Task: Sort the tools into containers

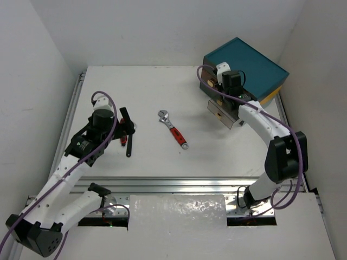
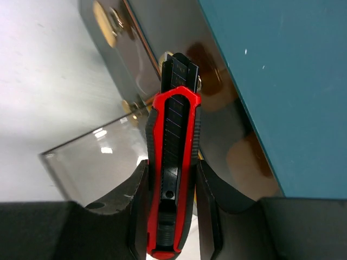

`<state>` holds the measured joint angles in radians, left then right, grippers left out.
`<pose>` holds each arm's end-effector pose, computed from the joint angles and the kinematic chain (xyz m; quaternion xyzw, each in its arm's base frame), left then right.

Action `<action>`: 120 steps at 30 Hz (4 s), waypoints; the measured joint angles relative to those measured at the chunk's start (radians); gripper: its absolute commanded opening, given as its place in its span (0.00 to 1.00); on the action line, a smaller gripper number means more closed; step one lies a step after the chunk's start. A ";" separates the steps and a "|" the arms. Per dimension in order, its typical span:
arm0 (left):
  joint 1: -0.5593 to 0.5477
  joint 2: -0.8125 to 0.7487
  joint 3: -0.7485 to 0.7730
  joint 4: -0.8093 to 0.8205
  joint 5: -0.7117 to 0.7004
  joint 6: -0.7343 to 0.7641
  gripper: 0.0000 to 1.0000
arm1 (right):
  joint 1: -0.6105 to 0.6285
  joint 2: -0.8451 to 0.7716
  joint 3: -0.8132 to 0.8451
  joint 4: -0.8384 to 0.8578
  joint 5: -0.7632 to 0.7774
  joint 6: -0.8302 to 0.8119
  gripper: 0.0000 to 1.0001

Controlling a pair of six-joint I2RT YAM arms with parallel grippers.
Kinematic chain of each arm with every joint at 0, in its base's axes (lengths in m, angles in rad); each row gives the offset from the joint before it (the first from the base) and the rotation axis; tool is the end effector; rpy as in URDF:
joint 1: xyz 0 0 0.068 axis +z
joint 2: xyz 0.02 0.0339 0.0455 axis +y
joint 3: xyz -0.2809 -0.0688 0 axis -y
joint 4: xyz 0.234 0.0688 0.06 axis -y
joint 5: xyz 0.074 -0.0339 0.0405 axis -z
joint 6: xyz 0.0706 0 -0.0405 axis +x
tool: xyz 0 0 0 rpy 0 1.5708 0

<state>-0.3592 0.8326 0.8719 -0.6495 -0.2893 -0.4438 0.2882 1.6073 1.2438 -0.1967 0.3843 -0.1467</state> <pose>0.1742 -0.0439 0.3092 -0.1037 0.8740 -0.0610 0.4708 0.3799 0.0850 0.2930 -0.0950 0.8586 -0.1331 0.4858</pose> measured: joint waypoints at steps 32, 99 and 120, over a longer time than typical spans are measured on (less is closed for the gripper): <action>0.278 0.887 0.244 0.026 0.056 -0.182 0.69 | 0.132 -0.493 -0.170 -0.293 -0.592 0.432 0.99; -0.197 0.085 0.048 0.255 0.242 -0.080 1.00 | 0.085 -0.162 0.055 -0.059 -0.399 0.460 0.00; -0.197 -0.052 -0.029 0.070 0.169 0.100 1.00 | -0.132 -0.012 0.047 -0.179 -0.197 0.160 0.73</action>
<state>-0.5564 0.7803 0.8429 -0.5797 -0.1204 -0.3435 0.1558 1.5951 1.2903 -0.3752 0.1871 0.0132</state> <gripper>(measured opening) 0.996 0.644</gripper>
